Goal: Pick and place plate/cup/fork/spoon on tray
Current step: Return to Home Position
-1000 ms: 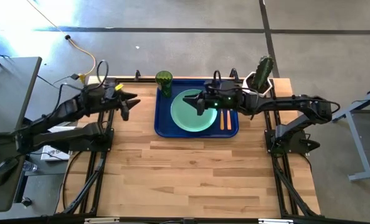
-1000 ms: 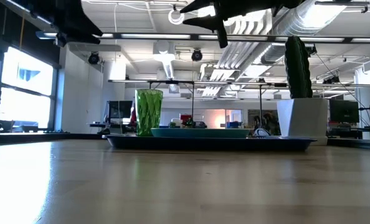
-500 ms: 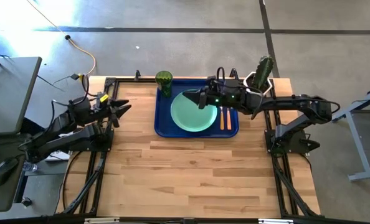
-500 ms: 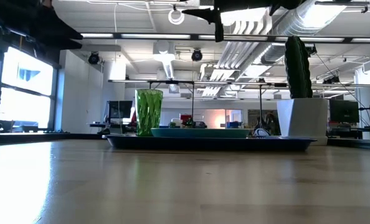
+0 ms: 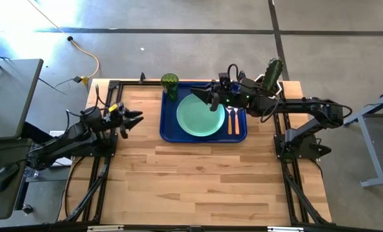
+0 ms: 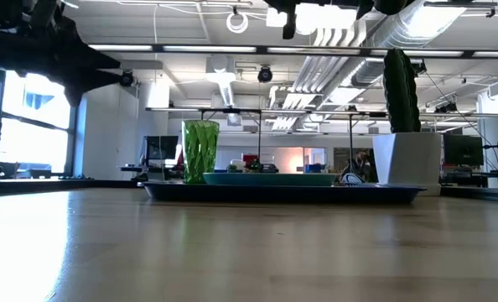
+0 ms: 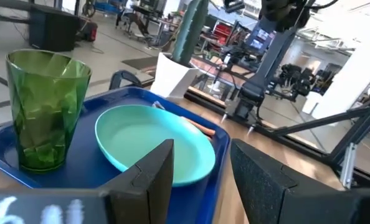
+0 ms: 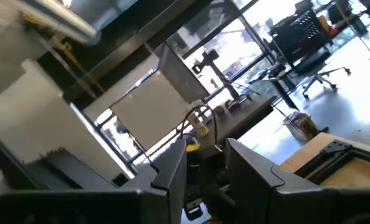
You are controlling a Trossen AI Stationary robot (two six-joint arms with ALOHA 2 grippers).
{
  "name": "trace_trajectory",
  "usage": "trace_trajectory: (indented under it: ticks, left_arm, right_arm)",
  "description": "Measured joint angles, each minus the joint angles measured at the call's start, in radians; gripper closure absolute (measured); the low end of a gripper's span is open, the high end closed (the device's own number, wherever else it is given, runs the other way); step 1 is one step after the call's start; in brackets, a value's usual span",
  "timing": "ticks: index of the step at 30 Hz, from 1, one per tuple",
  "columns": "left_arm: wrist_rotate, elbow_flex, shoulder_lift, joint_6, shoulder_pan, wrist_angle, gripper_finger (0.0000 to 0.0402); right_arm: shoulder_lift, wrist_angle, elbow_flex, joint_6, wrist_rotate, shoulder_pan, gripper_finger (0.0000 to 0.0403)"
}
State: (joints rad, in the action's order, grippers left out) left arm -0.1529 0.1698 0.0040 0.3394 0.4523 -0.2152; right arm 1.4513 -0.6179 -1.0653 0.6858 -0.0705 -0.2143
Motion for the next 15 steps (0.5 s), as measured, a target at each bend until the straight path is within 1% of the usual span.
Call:
trace_trajectory:
  ticks: [4,7,11,15]
  left_arm:
    - [0.007,-0.047,0.0,0.0,-0.014,0.055,0.0255]
    - [0.008,-0.075,0.0,0.004,-0.031,0.114,0.0255]
    - [0.011,-0.1,0.0,0.019,-0.049,0.166,0.0255]
    - [0.01,-0.128,0.0,0.062,-0.076,0.19,0.0255]
  right_arm:
    - [0.0,0.003,0.0,-0.033,-0.07,-0.012,0.03]
    - [-0.005,0.007,0.0,0.037,-0.133,-0.033,0.03]
    - [-0.021,0.006,0.0,0.092,-0.256,-0.08,0.03]
    - [-0.052,0.01,0.0,0.032,-0.308,-0.117,0.03]
